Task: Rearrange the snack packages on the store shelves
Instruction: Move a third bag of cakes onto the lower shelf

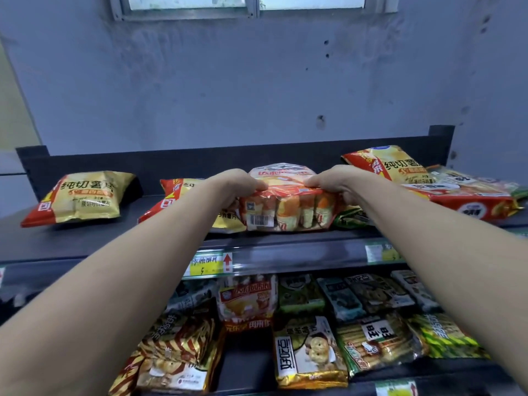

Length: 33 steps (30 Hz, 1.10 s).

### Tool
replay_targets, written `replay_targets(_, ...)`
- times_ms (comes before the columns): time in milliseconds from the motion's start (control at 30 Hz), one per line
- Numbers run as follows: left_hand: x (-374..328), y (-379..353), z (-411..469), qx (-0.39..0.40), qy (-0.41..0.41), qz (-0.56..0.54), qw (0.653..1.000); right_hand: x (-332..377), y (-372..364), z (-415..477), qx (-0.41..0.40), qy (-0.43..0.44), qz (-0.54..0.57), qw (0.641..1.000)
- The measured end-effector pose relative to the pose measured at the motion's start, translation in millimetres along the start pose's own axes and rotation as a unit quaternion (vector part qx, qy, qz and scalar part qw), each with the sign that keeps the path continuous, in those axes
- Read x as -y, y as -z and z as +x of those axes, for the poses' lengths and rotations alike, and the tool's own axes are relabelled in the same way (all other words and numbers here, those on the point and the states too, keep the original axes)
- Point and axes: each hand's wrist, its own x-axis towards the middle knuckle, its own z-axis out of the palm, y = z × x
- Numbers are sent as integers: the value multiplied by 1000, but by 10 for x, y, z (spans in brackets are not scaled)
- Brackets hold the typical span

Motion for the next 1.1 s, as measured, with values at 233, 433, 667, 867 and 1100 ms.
replay_targets(233, 9, 25, -126, -49, -44, -89, 994, -23, 101, 4, -61, 59, 149, 985)
replay_targets(433, -27, 64, -427, -76, -129, -184, 971, -56, 176, -302, -44, 113, 249, 961)
replay_targets(667, 45, -20, -1052, -110, -126, -200, 965, -344, 170, -908, -21, 121, 274, 954)
replay_targets(867, 255, -203, -1643, -127, -106, -180, 970, -729, 151, -1366, -7, 132, 259, 957)
replay_targets(1100, 887, -521, -2157, -78, -69, -169, 980, -1401, -117, -1683, 73, 98, 238, 963)
